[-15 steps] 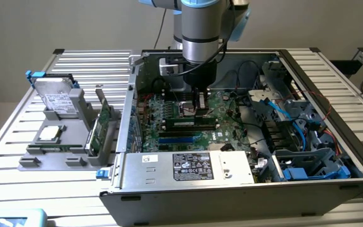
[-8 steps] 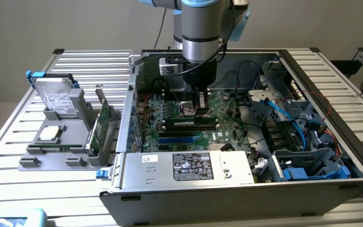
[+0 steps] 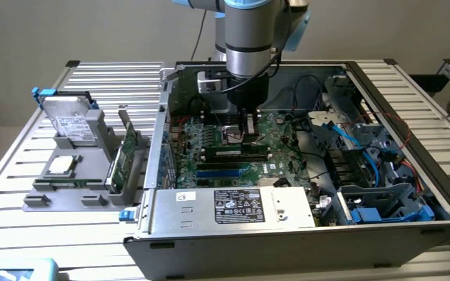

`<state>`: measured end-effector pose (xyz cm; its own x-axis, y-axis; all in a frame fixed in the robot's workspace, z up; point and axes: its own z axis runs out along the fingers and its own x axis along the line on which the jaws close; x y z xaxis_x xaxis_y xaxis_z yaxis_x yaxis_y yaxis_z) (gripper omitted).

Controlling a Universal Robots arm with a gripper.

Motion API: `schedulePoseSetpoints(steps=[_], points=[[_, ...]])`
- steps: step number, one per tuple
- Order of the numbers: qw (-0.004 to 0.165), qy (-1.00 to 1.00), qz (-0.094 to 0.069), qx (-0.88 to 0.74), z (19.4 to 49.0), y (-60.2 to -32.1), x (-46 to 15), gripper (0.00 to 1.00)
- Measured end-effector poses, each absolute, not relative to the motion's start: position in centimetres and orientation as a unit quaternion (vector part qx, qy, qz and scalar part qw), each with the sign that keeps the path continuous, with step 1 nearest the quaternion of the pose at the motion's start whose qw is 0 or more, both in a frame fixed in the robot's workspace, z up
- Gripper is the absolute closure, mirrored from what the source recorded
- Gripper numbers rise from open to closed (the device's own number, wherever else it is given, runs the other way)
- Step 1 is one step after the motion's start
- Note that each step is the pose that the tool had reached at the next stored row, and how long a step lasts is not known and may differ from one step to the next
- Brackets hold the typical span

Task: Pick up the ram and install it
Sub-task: 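Insert the ram into the slot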

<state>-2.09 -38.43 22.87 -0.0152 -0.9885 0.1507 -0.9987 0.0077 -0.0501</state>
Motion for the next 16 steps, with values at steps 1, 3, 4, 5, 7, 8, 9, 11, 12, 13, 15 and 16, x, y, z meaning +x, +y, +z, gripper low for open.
schedulePoseSetpoints(steps=[1, 3, 4, 5, 7, 8, 9, 11, 12, 13, 15, 16], points=[[0.036, -0.709, 0.071, 0.701, 22.86, -38.43, -2.09, 0.87], [0.036, -0.709, 0.071, 0.701, 22.85, -38.43, -2.10, 0.87], [0.036, -0.709, 0.071, 0.701, 22.85, -38.43, -2.10, 0.87], [0.035, -0.709, 0.071, 0.700, 22.84, -38.43, -2.10, 0.87], [0.035, -0.710, 0.070, 0.700, 22.83, -38.43, -2.11, 0.87], [0.034, -0.710, 0.070, 0.700, 22.83, -38.43, -2.11, 0.87], [0.034, -0.710, 0.070, 0.700, 22.82, -38.43, -2.11, 0.87], [0.033, -0.710, 0.070, 0.700, 22.81, -38.43, -2.13, 0.87], [0.033, -0.710, 0.070, 0.700, 22.81, -38.43, -2.13, 0.87], [0.033, -0.710, 0.069, 0.700, 22.81, -38.43, -2.13, 0.87], [0.033, -0.710, 0.069, 0.700, 22.81, -38.43, -2.13, 0.87], [0.033, -0.710, 0.069, 0.700, 22.81, -38.43, -2.13, 0.87]])
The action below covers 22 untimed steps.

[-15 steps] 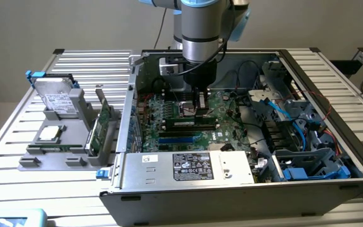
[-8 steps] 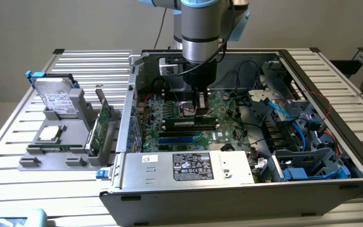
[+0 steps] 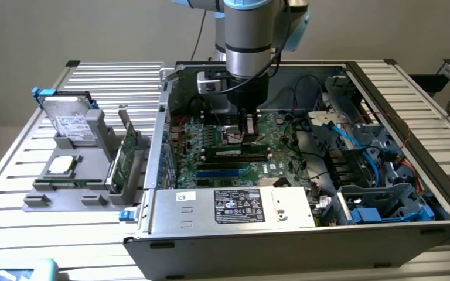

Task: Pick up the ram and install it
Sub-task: 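Insert the ram into the slot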

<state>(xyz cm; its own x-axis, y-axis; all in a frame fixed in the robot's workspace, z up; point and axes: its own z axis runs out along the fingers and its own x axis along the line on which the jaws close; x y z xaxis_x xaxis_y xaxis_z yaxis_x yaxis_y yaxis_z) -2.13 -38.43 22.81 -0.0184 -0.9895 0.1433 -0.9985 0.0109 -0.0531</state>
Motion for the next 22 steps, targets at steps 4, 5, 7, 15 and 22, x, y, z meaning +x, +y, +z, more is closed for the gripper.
schedulePoseSetpoints(steps=[4, 5, 7, 15, 22], points=[[0.033, -0.710, 0.070, 0.700, 22.97, -38.49, -2.14, 0.87], [0.033, -0.710, 0.070, 0.700, 22.97, -38.49, -2.14, 0.87], [0.033, -0.710, 0.070, 0.700, 22.97, -38.49, -2.13, 0.87], [0.031, -0.710, 0.072, 0.699, 22.89, -38.51, -2.26, 0.87], [0.031, -0.712, 0.072, 0.698, 22.86, -38.52, -2.37, 0.87]])
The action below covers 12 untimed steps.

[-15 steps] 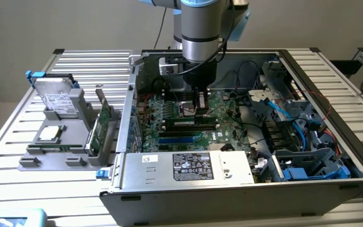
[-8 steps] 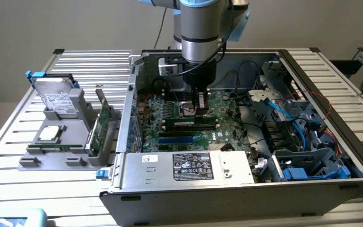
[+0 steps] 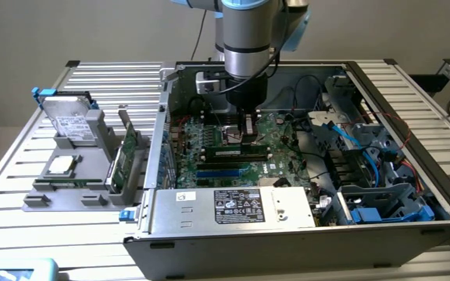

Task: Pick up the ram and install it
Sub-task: 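Insert the ram into the slot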

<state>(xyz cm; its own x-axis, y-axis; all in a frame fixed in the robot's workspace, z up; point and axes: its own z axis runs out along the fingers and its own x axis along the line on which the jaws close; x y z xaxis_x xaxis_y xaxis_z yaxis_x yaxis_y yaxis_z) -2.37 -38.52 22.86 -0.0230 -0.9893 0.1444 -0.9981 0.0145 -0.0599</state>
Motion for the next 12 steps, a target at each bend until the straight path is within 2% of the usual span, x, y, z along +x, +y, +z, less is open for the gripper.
schedulePoseSetpoints(steps=[12], points=[[0.030, -0.713, 0.072, 0.697, 22.67, -38.52, -2.37, 0.87]])
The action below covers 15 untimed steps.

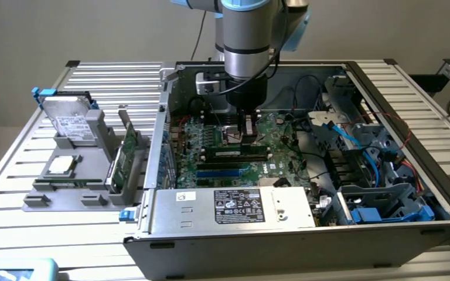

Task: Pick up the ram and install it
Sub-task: 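Insert the ram into the slot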

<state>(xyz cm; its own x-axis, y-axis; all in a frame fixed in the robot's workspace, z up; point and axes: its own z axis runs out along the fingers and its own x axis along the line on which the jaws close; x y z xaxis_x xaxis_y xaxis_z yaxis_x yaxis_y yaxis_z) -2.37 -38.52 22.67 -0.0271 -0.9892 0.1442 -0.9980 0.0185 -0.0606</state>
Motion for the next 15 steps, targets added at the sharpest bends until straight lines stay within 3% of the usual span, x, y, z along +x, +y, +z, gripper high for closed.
schedulePoseSetpoints(steps=[15], points=[[0.030, -0.714, 0.073, 0.696, 22.46, -38.53, -2.37, 0.87]])
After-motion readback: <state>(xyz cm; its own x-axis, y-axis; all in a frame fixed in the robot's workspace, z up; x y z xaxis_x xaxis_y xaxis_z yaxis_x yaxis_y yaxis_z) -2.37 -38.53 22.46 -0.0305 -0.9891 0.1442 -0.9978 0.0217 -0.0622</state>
